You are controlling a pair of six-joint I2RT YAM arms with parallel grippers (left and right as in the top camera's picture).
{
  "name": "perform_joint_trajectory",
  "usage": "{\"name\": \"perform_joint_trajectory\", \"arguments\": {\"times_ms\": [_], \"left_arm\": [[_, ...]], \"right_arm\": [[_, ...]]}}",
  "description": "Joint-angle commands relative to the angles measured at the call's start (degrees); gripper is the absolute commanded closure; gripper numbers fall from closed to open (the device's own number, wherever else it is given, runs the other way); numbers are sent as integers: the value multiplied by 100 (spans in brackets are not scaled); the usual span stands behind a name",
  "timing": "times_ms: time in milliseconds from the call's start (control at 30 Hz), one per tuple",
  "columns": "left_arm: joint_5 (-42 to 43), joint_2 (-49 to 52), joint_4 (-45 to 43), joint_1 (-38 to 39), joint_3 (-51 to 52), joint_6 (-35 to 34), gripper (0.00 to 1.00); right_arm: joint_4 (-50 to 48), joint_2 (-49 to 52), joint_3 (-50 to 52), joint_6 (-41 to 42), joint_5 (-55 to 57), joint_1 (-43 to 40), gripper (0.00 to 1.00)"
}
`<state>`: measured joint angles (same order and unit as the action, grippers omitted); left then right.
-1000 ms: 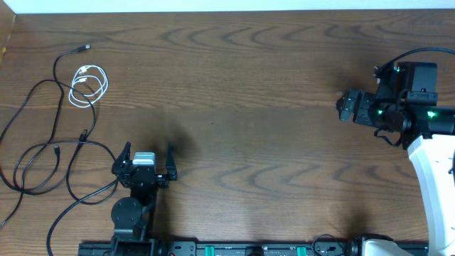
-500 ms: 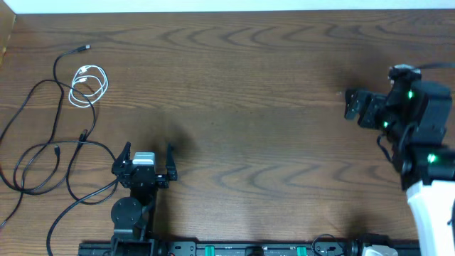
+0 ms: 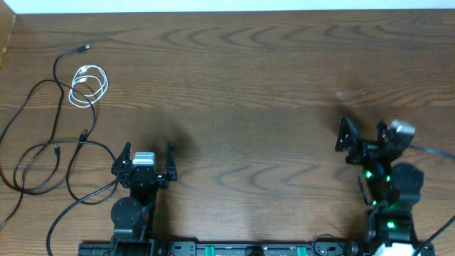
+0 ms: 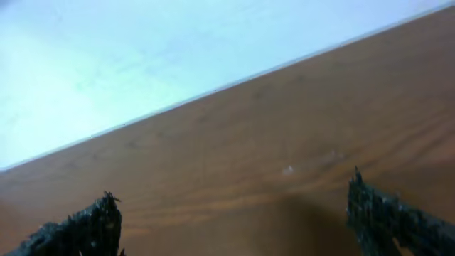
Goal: Untangle cables
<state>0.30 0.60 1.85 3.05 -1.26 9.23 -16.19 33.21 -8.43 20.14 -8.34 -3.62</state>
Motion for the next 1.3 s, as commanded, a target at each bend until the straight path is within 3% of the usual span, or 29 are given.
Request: {"name": "perform_joint_trajectory", "arguments": {"times_ms": [0, 333, 533, 767, 1267], "left_arm": [[-76, -37, 236, -24, 103, -4, 6], [-76, -37, 236, -24, 103, -4, 6], [-76, -37, 236, -24, 103, -4, 6], [-76, -37, 234, -24, 103, -4, 6], [-76, -37, 236, -24, 103, -4, 6]], "right_arm": [[-319, -546, 605, 66, -39, -4, 1], [518, -1543, 811, -444, -35, -4, 1], [2020, -2535, 811, -1486, 13, -15, 1], [2006, -2916, 811, -2068, 153, -87, 1], [2061, -3294, 811, -1735, 822, -94, 1]]}}
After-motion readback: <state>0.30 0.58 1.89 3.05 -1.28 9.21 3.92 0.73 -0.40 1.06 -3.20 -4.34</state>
